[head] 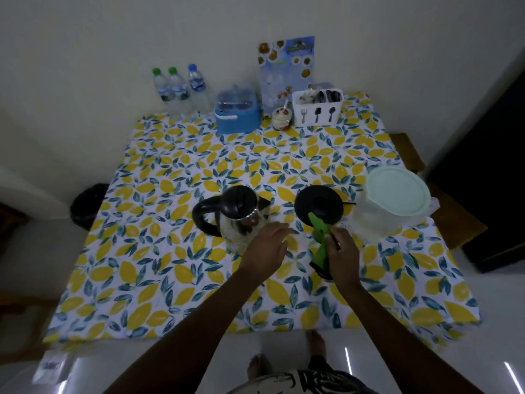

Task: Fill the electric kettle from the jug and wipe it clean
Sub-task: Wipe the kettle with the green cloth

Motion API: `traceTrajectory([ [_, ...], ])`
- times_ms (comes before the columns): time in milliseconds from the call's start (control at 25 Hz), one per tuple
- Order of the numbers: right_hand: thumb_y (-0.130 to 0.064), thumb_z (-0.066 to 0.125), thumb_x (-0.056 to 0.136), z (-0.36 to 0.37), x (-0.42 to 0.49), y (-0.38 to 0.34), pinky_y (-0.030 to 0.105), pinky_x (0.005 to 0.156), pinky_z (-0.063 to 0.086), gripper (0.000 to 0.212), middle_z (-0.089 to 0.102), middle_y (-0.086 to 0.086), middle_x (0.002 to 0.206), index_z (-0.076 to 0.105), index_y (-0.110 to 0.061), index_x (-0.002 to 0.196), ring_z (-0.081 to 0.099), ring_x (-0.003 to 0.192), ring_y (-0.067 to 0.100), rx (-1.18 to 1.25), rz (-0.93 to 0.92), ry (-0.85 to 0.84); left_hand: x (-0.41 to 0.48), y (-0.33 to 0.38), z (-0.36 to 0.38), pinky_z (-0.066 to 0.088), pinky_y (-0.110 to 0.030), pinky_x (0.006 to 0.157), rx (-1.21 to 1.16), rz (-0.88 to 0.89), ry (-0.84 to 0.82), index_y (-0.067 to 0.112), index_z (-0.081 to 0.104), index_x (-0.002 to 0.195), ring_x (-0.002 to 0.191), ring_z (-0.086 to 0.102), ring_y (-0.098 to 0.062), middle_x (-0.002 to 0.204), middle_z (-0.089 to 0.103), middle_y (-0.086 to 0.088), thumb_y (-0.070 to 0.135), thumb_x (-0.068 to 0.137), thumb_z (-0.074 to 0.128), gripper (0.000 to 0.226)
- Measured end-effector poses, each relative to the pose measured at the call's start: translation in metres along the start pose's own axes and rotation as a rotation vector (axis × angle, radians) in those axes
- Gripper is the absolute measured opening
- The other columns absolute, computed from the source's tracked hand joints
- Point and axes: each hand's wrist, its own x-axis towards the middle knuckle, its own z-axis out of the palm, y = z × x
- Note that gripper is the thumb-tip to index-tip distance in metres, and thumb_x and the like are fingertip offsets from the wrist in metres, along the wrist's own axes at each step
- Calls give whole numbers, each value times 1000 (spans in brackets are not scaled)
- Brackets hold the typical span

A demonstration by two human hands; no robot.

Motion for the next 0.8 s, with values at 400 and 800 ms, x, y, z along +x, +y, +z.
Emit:
traceTrajectory([
  [400, -34, 55, 97, 105, 55, -170, 39, 101, 39, 35, 59, 10, 125, 64, -14, 124, 51, 120, 30, -190, -419, -202, -26, -103, -116, 41, -39, 105, -51, -371, 233, 5, 53, 132, 123, 51, -30, 132, 58, -15, 21, 97, 56, 39],
  [800, -48, 49, 94, 154, 29, -187, 53, 100, 43, 40, 55, 5, 139, 59, -27, 126, 46, 129, 40, -780, -398, -107, -12, -142, -137, 48, -33, 93, -215, -411, 51, 15, 66, 122, 110, 64, -26, 120, 70, -9, 23, 89, 67, 35],
])
